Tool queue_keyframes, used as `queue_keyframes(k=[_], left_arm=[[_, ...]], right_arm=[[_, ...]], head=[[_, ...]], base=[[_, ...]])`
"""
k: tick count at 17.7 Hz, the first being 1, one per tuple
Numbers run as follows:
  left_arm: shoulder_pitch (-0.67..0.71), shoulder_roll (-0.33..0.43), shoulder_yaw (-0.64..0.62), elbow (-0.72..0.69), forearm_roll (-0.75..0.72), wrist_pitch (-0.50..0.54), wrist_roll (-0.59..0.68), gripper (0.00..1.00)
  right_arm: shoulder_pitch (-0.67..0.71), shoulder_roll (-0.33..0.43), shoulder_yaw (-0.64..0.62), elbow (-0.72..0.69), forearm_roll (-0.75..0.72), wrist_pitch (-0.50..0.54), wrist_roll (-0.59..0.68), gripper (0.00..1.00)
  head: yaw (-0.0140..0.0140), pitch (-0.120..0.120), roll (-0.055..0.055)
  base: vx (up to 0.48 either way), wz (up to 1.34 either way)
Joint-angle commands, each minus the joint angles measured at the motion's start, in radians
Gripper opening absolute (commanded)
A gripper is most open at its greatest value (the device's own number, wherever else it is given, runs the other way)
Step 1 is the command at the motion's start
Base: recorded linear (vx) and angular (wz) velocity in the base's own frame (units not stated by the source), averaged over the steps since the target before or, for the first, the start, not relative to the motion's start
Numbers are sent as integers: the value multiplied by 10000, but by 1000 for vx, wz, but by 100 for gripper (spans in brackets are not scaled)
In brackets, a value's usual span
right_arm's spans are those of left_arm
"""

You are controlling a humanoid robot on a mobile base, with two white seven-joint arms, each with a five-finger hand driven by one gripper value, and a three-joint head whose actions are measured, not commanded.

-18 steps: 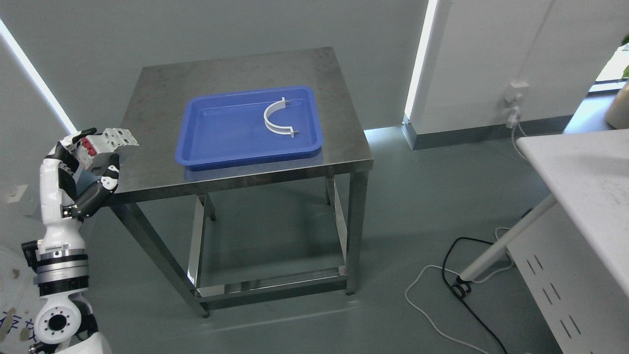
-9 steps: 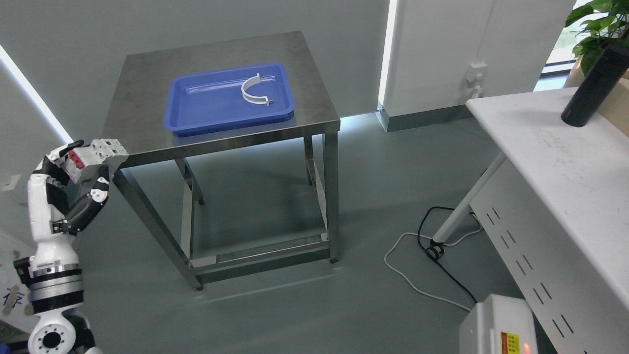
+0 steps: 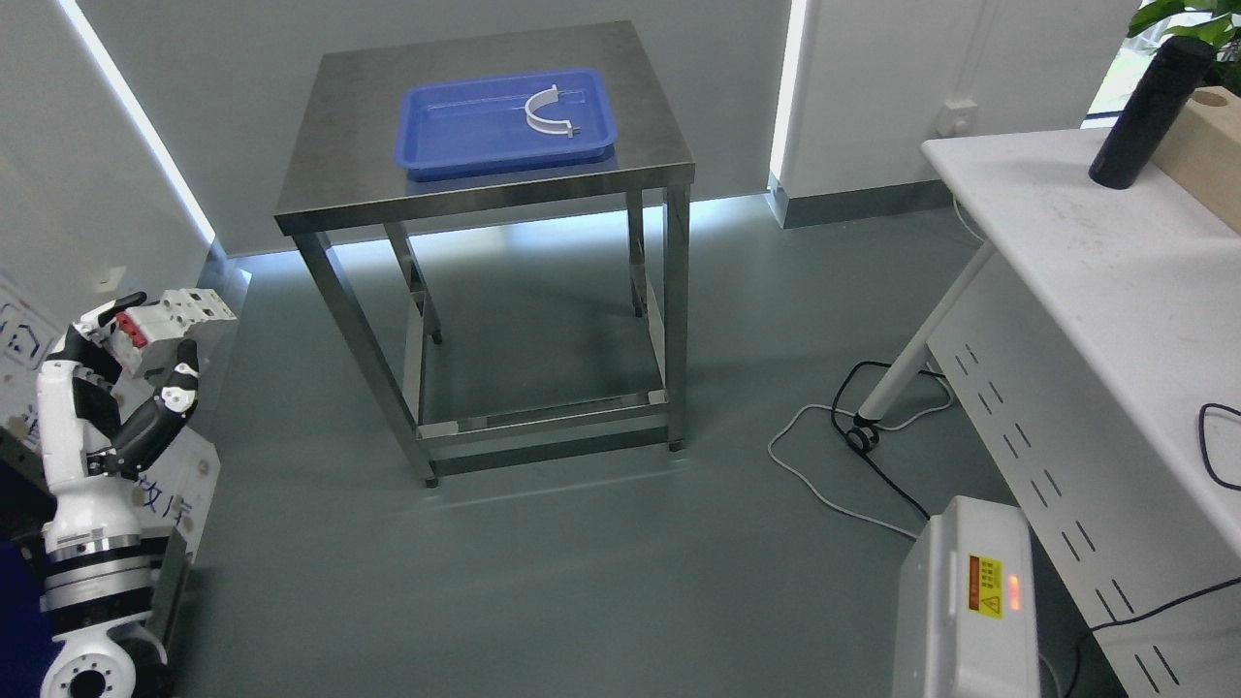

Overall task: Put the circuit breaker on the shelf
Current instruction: 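Carry the breaker in the left hand while turning toward the blue bin shelf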

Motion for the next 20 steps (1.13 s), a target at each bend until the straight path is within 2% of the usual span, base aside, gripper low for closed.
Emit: queue_keyframes(k=[1,5,10,15,17,20], left_arm=[[12,159,170,-71,43,51,6,12],[-217,159,140,-163,43,51,6,12],[-1227,159,-228,-393,43,157,-10,12],[-2762,159,-841,-455,28,954,-25,12],[-3085,159,-1147,-333,13,1475,-436,12],[-3545,1805,-1731,646,13,1692,-1741,13]], right_arm=[[-1,-175,199,-2,0,549,2,100],[-1,-175,199,13,0,549,2,100],[-1,-175,199,-2,0,549,2,100],[-1,-175,199,13,0,549,2,100],[-1,-175,199,-2,0,549,2,100],[-1,-175,199,-2,0,549,2,100]], head=[[0,0,0],[0,0,0],[0,0,0],[0,0,0],[0,0,0],[0,0,0]], base=[[-262,303],[-294,486],[-263,844],[-130,1083],[-76,970],[-30,788]])
